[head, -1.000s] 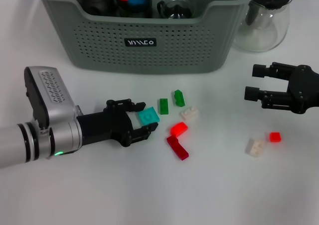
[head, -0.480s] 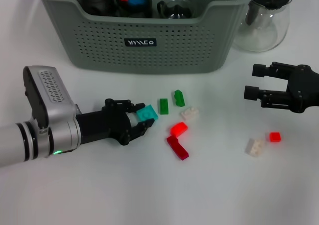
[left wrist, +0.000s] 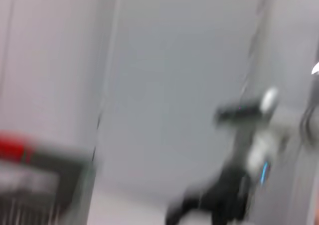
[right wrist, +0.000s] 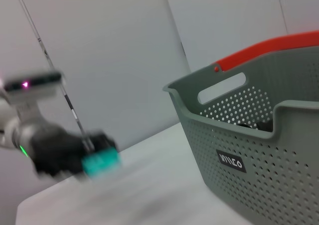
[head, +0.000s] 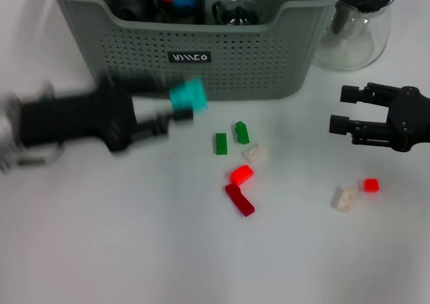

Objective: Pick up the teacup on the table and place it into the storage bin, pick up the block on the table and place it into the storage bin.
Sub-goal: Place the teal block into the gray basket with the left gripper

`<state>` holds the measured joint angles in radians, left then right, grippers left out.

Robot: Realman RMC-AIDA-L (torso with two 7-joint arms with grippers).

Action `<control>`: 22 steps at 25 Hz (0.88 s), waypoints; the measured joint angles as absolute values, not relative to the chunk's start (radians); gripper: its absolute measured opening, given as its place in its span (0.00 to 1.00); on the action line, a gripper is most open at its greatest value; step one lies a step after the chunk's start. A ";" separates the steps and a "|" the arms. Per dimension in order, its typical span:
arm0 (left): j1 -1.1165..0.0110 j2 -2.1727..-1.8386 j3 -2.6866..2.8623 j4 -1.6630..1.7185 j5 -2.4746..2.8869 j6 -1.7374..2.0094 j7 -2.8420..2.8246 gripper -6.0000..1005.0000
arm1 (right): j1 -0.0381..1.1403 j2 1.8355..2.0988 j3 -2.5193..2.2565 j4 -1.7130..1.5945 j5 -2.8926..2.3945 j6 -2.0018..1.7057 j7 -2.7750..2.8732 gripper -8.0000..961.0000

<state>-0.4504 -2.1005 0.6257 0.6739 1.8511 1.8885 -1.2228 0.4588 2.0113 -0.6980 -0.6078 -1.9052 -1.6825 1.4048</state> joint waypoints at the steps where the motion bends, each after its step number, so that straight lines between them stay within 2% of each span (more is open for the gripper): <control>1: -0.468 -2.099 0.591 0.712 1.829 1.941 -1.280 0.42 | 0.459 2.011 -0.698 -0.608 -1.905 -1.682 1.404 0.87; 6: -0.627 -2.074 0.508 0.959 1.723 1.944 -1.629 0.44 | 0.459 2.015 -0.699 -0.609 -1.905 -1.683 1.402 0.87; 11: -0.792 -1.982 0.661 1.035 1.834 1.548 -1.954 0.45 | 0.459 2.018 -0.700 -0.606 -1.906 -1.683 1.401 0.87; 12: -0.834 -1.952 0.738 1.010 1.895 1.427 -2.022 0.45 | 0.458 2.018 -0.700 -0.606 -1.907 -1.683 1.401 0.87; 14: -0.885 -1.937 0.825 0.973 2.006 1.276 -2.098 0.46 | 0.459 2.020 -0.700 -0.607 -1.908 -1.682 1.400 0.87; 17: -0.952 -1.950 0.911 0.902 2.198 1.094 -2.169 0.46 | 0.459 2.021 -0.700 -0.605 -1.908 -1.675 1.399 0.87; 22: -1.026 -2.005 0.977 0.798 2.485 0.933 -2.256 0.48 | 0.462 2.022 -0.700 -0.602 -1.908 -1.668 1.399 0.87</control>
<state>-1.0258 -2.0053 0.9773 0.7975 2.4846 0.9332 -2.2563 0.4617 2.0217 -0.6995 -0.6025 -1.9083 -1.6679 1.3989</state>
